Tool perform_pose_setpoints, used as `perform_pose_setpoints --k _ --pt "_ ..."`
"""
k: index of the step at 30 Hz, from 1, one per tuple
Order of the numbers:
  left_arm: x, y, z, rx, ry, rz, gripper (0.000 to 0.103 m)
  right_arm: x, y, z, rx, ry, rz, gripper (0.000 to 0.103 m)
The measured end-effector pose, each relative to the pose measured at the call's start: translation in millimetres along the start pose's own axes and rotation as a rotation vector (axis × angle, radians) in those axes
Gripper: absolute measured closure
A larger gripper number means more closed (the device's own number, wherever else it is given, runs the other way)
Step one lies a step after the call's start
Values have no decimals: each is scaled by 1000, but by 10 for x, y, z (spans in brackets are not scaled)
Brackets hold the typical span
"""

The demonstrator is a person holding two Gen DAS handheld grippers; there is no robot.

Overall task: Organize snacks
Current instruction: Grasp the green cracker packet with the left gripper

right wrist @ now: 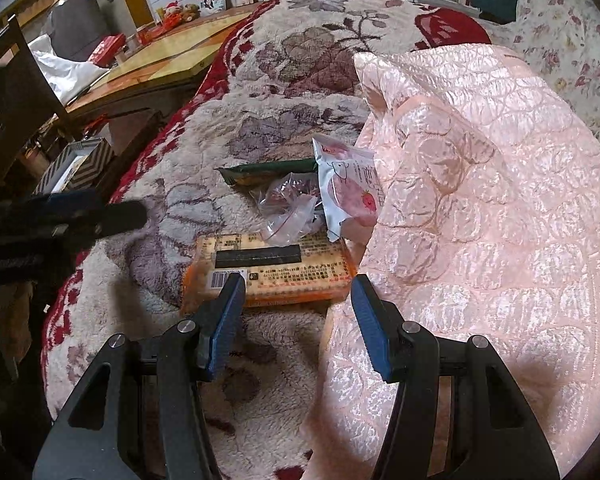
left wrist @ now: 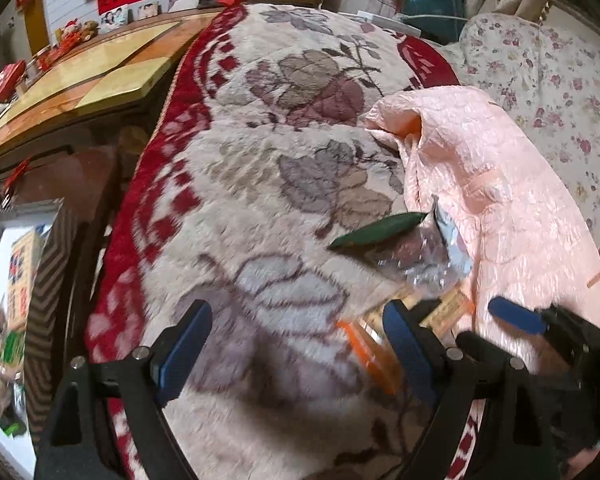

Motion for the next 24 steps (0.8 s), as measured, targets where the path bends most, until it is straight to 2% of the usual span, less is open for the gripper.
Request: perform_pose_setpoints --k 7,15,19,24 --pt "-374 -156 -200 -49 48 -40 14 -24 -44 19 -24 -2 -25 48" --pt "-688 10 -600 -12 54 -112 14 1 -48 0 -36 -18 -52 48" --pt "-746 -28 -718 -60 57 -61 14 -6 -46 -5 -45 -22 -66 48" --pt "-870 -253 -710 -214 99 29 14 -44 -39 -26 -55 -21 -84 48"
Point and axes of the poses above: each gripper's, at about its wrist camera, not at the fingertips, and x roughly against the way its jaws point, y to its left, z to its underside, the point moved 9 cm from there along -x, roughly the way its jaws point
